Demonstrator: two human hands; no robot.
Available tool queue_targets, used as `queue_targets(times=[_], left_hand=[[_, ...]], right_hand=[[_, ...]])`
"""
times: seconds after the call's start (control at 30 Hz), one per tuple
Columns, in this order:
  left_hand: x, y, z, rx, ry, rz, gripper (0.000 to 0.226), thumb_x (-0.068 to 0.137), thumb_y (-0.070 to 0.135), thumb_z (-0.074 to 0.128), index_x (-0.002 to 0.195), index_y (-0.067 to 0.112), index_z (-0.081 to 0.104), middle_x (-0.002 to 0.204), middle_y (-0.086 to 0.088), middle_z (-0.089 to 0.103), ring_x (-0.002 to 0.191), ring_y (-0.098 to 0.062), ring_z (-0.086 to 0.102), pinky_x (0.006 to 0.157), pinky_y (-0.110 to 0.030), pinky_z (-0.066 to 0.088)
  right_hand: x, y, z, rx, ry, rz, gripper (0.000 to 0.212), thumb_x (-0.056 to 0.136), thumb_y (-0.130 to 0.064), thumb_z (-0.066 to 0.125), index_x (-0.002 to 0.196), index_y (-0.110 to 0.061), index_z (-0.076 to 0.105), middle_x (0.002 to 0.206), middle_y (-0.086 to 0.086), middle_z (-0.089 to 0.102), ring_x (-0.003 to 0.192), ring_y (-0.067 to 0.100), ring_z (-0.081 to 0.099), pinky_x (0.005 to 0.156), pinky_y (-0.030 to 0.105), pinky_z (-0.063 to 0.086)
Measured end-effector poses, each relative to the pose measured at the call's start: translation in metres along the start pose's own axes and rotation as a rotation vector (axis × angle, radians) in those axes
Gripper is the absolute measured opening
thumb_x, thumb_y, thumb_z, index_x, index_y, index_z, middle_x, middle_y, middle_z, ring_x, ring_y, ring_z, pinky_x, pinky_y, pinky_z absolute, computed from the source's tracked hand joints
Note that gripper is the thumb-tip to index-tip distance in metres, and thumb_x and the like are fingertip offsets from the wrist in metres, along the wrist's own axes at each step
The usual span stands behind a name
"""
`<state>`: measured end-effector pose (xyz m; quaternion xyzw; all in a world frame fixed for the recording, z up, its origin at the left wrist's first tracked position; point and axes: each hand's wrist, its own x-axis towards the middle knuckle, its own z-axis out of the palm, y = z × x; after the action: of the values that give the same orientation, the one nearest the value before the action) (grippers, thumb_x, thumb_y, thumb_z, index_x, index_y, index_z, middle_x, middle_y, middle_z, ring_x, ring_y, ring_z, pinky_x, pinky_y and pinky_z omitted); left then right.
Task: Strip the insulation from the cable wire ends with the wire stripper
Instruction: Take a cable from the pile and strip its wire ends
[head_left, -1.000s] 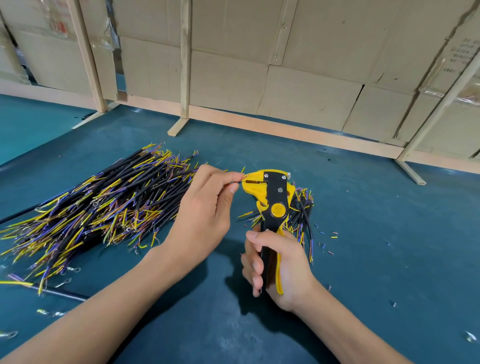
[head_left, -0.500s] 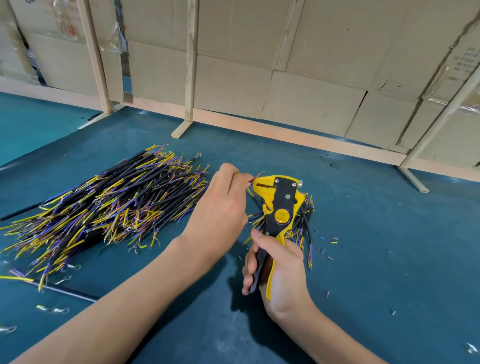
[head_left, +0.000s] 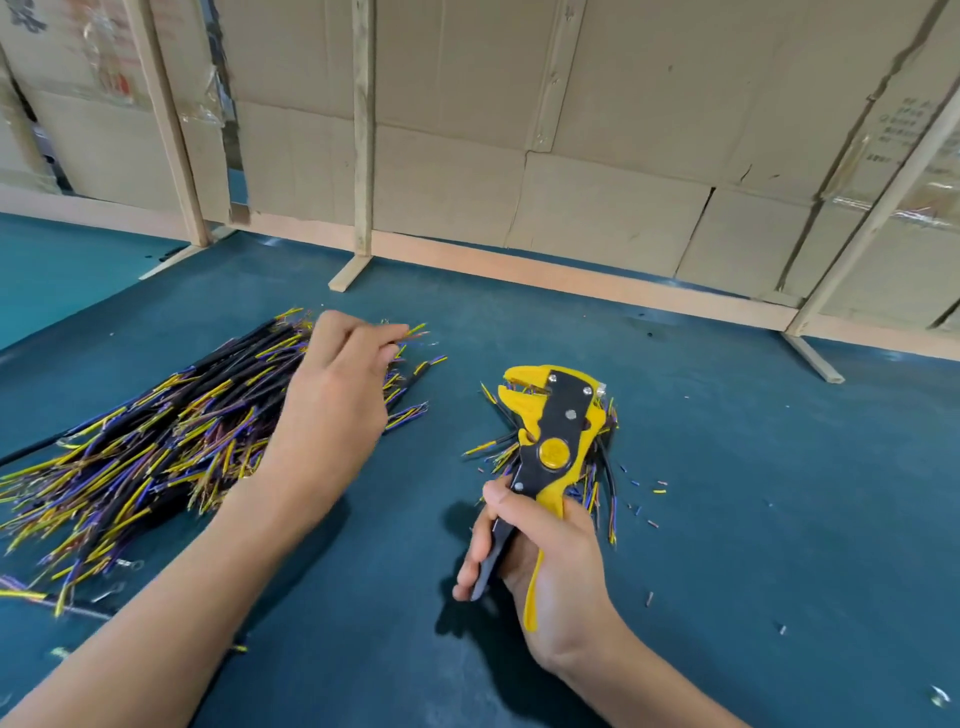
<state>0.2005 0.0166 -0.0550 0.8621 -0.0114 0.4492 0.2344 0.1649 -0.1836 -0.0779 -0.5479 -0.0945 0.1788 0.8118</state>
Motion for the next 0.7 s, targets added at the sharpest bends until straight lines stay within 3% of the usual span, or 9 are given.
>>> queue_targets(times=[0.13,0.27,0.43,0.7], left_hand=[[-0.005,0.016,0.004,-0.092,-0.077,0.137,0.030,0.094,-0.011,0.058,0.119,0.002,0.069,0.100,-0.016,0.055,0.089,-0.019,0.051,0.082,-0.024,0.044],[-0.015,0.022,0.006,-0.136,-0.088,0.184,0.038,0.088,-0.019,0.058,0.117,0.003,0.070,0.099,-0.017,0.054,0.090,-0.015,0.049,0.081,-0.017,0.039],[-0.013,0.026,0.007,-0.170,-0.030,0.190,0.024,0.095,-0.008,0.056,0.113,0.000,0.070,0.098,-0.016,0.056,0.089,-0.017,0.052,0.085,-0.015,0.040],[-0.015,0.027,0.010,-0.190,-0.002,0.191,0.021,0.095,-0.007,0.058,0.111,0.000,0.071,0.099,-0.015,0.057,0.089,-0.015,0.053,0.084,-0.016,0.042]], right_hand=[[-0.002,0.001,-0.002,-0.031,-0.074,-0.005,0.014,0.082,-0.020,0.068,0.073,-0.011,0.063,0.061,0.017,0.055,0.049,0.035,0.058,0.056,0.045,0.053],[0.000,0.001,-0.001,-0.043,-0.114,0.009,0.011,0.084,-0.018,0.066,0.075,-0.012,0.062,0.066,0.018,0.057,0.054,0.036,0.060,0.061,0.047,0.055],[0.002,0.001,-0.004,-0.046,-0.113,0.018,0.008,0.084,-0.017,0.065,0.078,-0.011,0.063,0.067,0.019,0.058,0.056,0.037,0.062,0.061,0.047,0.055],[0.000,0.001,-0.005,-0.029,-0.142,0.034,0.007,0.084,-0.016,0.065,0.078,-0.012,0.065,0.068,0.020,0.059,0.057,0.038,0.062,0.061,0.046,0.055]])
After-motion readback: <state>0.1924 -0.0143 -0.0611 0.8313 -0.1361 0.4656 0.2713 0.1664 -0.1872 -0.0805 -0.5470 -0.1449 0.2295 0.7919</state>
